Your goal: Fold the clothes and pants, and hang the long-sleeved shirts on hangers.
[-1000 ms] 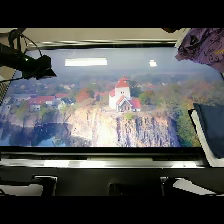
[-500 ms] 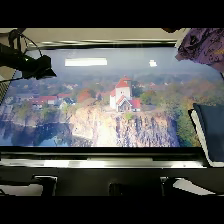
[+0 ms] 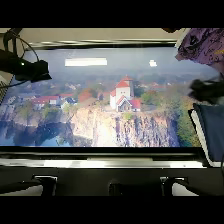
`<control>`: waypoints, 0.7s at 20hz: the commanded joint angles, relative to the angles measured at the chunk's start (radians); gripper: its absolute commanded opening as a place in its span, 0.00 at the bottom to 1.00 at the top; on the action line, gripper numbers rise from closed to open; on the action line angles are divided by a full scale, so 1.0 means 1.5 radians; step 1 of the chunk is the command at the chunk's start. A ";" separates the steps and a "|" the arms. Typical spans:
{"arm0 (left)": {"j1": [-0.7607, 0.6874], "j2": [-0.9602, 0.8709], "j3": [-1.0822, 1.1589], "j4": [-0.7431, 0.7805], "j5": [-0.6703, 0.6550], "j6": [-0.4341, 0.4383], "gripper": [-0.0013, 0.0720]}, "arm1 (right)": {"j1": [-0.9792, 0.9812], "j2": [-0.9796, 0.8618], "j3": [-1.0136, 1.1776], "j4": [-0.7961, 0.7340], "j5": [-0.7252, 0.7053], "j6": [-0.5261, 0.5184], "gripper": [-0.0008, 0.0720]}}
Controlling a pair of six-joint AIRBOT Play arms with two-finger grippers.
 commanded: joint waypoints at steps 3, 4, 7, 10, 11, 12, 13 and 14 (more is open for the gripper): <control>-0.031 0.144 -0.185 0.030 0.111 0.005 0.04 | 0.385 0.016 0.003 -0.117 -0.002 -0.025 0.05; -0.034 0.156 -0.200 0.039 0.112 0.005 0.04 | 0.432 0.016 0.003 -0.150 -0.007 -0.007 0.05; -0.036 0.163 -0.207 0.063 0.111 0.005 0.04 | 0.505 0.016 0.004 -0.175 -0.041 0.012 0.05; -0.036 0.162 -0.207 0.076 0.112 0.001 0.04 | 0.517 0.016 0.004 -0.170 -0.041 0.015 0.06; -0.036 0.161 -0.207 0.076 0.112 0.001 0.04 | 0.517 0.016 0.004 -0.171 -0.029 0.030 0.06; -0.036 0.161 -0.207 0.076 0.112 0.001 0.04 | 0.517 0.016 0.004 -0.173 -0.027 0.027 0.06; -0.036 0.161 -0.207 0.076 0.112 0.001 0.04 | 0.517 0.016 0.004 -0.173 -0.029 0.027 0.06; -0.036 0.161 -0.207 0.076 0.112 0.001 0.04 | 0.517 0.016 0.004 -0.173 -0.028 0.027 0.06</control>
